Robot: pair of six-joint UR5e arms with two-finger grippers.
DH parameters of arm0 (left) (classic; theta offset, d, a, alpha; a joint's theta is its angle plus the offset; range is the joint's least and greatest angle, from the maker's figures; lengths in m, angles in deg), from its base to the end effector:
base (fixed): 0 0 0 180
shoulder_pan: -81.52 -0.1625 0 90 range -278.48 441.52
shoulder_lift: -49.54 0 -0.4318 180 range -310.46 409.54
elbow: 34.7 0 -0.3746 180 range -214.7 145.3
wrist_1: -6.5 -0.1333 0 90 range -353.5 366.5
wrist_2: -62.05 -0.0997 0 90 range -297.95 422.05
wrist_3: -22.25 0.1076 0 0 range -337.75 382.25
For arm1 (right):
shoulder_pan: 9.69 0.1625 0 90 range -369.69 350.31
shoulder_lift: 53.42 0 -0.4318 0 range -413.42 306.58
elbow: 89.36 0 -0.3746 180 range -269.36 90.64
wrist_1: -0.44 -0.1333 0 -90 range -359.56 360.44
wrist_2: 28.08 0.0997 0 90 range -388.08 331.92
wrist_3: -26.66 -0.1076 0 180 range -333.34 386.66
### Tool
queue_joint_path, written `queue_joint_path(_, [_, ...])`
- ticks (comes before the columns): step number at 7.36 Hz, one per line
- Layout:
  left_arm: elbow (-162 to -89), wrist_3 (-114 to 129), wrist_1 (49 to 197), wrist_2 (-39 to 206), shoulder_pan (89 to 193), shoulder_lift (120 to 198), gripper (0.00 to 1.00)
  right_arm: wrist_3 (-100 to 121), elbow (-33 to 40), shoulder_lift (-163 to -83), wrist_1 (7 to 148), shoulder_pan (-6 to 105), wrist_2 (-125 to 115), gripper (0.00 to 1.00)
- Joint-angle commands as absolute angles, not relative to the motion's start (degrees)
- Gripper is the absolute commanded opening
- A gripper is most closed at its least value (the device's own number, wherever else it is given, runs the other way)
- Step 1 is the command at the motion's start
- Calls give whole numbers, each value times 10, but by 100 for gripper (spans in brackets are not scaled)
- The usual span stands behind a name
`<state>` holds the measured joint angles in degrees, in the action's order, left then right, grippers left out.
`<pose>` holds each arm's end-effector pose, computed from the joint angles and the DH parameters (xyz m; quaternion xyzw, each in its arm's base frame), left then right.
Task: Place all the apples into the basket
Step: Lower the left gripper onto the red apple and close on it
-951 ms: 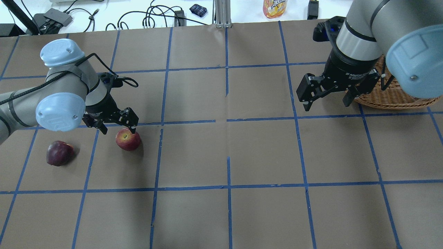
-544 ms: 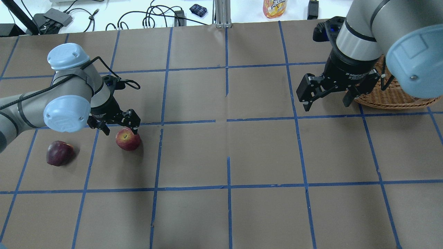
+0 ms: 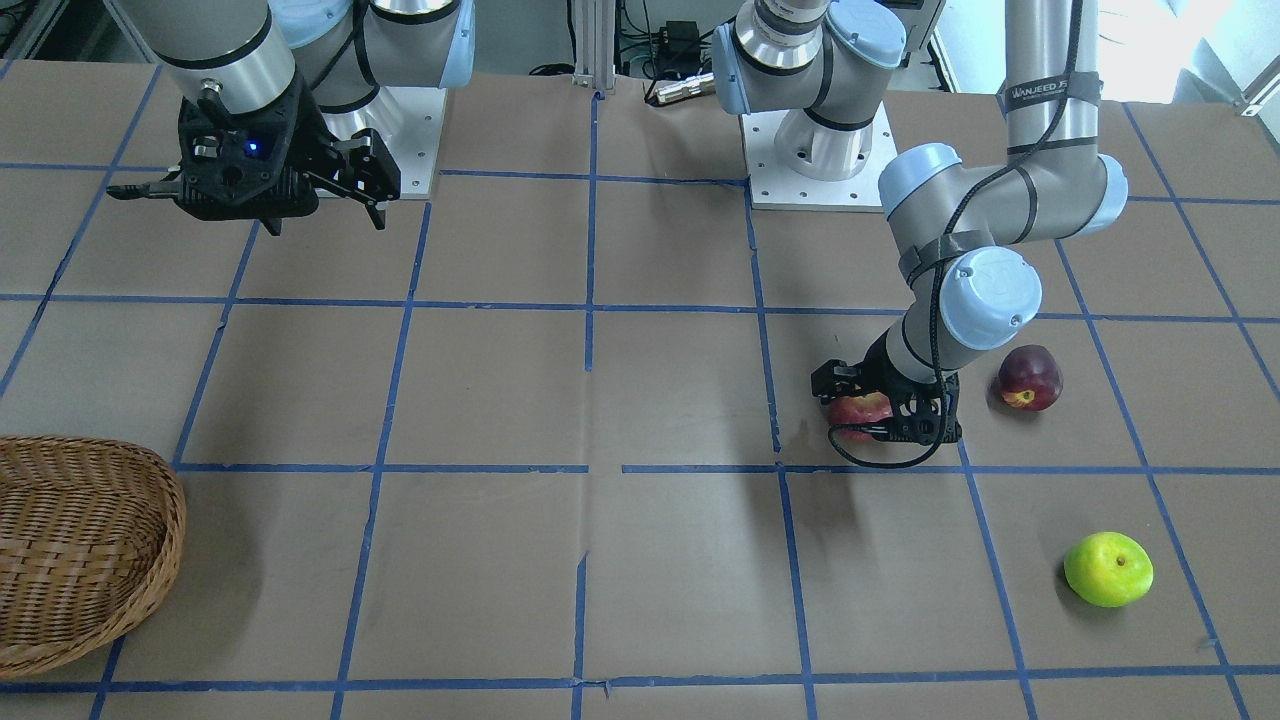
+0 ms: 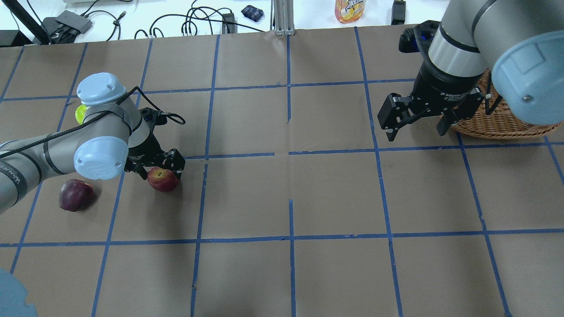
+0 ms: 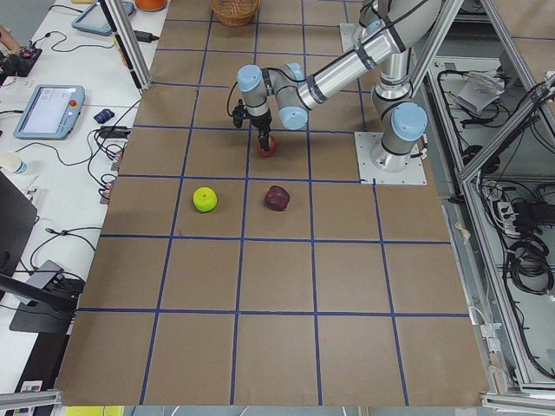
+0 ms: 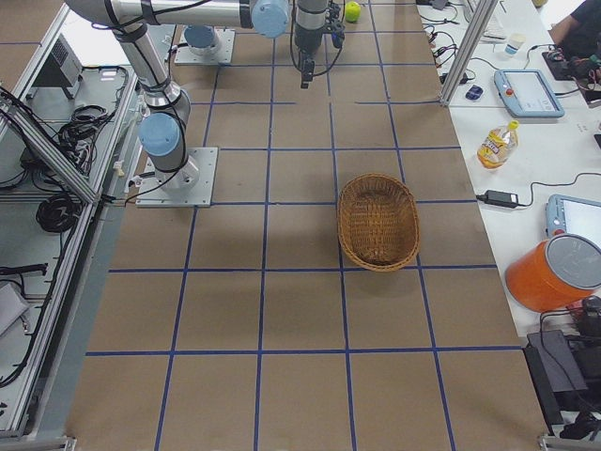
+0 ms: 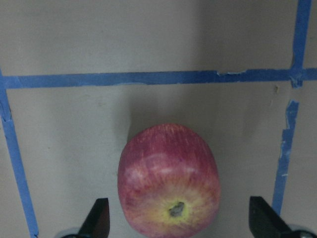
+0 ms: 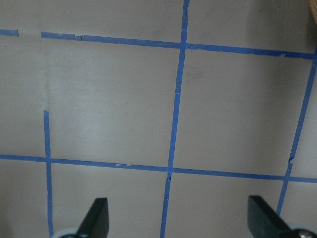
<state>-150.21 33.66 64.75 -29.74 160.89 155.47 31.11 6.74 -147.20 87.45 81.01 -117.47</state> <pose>-0.0393 -0.4952 0.2070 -0.0081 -0.9963 -0.0859 0.0009 0.1398 -0.4335 0.4618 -0.0446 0.9979 0.0461 0.0068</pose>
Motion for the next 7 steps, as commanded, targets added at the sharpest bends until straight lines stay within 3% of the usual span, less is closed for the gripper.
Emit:
queue_joint_path(1, [-1507,329,614,-295,1610,1569,94,311,67,-1472,875,811,-1175,100])
queue_joint_path(2, [-1503,326,611,-294,1611,1559,32,311,67,-1472,875,811,-1175,100])
queue_joint_path(3, [-1500,322,620,-298,1613,1544,0,311,67,-1471,879,810,-1174,100])
queue_joint_path(5, [-1465,221,649,-270,1649,1518,0,311,67,-1470,893,810,-1175,100])
queue_joint_path(7, [-1376,120,681,-178,1712,1546,0,311,67,-1471,900,809,-1175,100])
